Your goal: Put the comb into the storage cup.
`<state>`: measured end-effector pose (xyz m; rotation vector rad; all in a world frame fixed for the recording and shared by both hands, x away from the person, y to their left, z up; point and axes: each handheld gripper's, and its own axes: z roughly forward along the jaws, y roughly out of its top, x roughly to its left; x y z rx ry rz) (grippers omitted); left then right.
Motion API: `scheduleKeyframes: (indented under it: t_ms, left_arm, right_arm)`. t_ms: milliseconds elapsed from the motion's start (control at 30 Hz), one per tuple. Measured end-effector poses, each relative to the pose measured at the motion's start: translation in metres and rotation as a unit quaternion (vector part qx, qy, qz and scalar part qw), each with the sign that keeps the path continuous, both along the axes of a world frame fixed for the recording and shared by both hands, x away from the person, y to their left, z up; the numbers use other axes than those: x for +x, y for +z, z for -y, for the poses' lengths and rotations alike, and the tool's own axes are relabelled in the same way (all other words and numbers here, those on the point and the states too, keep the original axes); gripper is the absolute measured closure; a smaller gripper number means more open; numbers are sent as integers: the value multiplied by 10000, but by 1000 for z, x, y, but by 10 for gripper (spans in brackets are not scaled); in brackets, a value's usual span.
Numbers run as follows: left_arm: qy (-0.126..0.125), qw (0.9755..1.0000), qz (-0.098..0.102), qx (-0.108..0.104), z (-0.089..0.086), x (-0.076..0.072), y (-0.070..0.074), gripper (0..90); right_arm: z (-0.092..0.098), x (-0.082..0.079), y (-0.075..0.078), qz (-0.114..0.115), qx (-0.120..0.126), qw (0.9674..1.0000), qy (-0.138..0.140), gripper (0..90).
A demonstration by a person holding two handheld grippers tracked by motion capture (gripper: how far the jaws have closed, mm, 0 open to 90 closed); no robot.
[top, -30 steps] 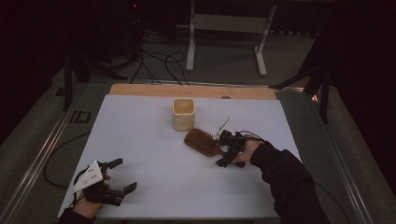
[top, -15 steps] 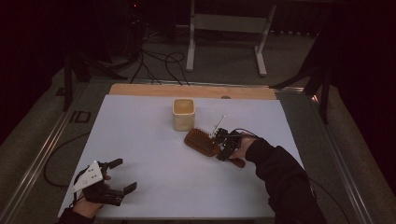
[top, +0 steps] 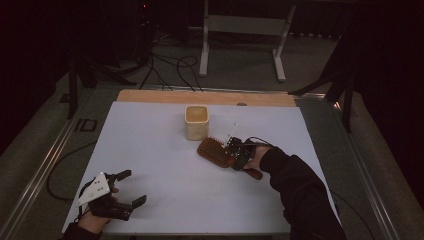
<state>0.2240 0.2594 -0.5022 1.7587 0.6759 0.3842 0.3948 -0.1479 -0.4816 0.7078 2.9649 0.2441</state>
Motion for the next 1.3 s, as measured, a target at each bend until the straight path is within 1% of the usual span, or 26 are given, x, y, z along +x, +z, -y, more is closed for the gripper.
scheduleKeyframes:
  t_ms: [100,133,200,333,367,633,700,767,800,900,933,967,1067,1100,1200,1300]
  left_arm:
    - [2,10000,-3,2,0,0,0,1]
    - [3,10000,-3,-1,0,0,0,0]
    - [4,10000,7,19,0,0,0,0]
    - [-1,10000,5,25,0,0,0,0]
    - [-2,10000,6,22,0,0,0,0]
    - [-9,10000,-4,24,0,0,-1,0]
    - [-4,10000,-12,13,0,0,-1,1]
    - [-7,10000,-23,9,0,1,-1,1]
    - [-12,10000,-29,8,0,1,-1,1]
    - [-25,10000,-39,17,1,1,-1,1]
    - [-24,10000,-46,16,1,1,-1,0]
    - [-23,10000,-52,16,1,1,-1,0]
    - [-24,10000,-53,26,1,1,-1,1]
    - [-23,10000,-55,12,1,1,-1,0]
    - [-24,10000,-60,8,1,1,-2,0]
    - [-26,10000,-60,10,1,1,-2,1]
  right_arm:
    - [-1,1,-3,-32,-56,10000,24,568]
    - [-1,1,-3,-22,-90,10000,-19,581]
    - [-1,2,-4,-47,-102,9999,-34,596]
    - [-1,4,-7,-63,-208,9997,-65,629]
    - [-2,4,-7,-72,-220,9996,-137,629]
    - [-5,6,-7,-79,-266,9996,-42,641]
    - [-6,5,-7,-97,-304,9995,-69,656]
    - [-7,5,-8,-81,-329,9994,15,660]
    - [-7,6,-8,-109,-343,9994,6,663]
    - [-7,6,-8,-143,-314,9994,-40,681]
    - [-6,6,-8,-168,-311,9993,-99,690]
    - [-5,6,-8,-183,-255,9994,-129,701]
    - [-4,4,-8,-186,-204,9996,-117,728]
    - [-4,3,-9,-128,-189,9997,-112,729]
    - [-3,2,-8,-98,-163,9998,-61,733]
    - [-1,0,-9,-4,-66,10000,-69,734]
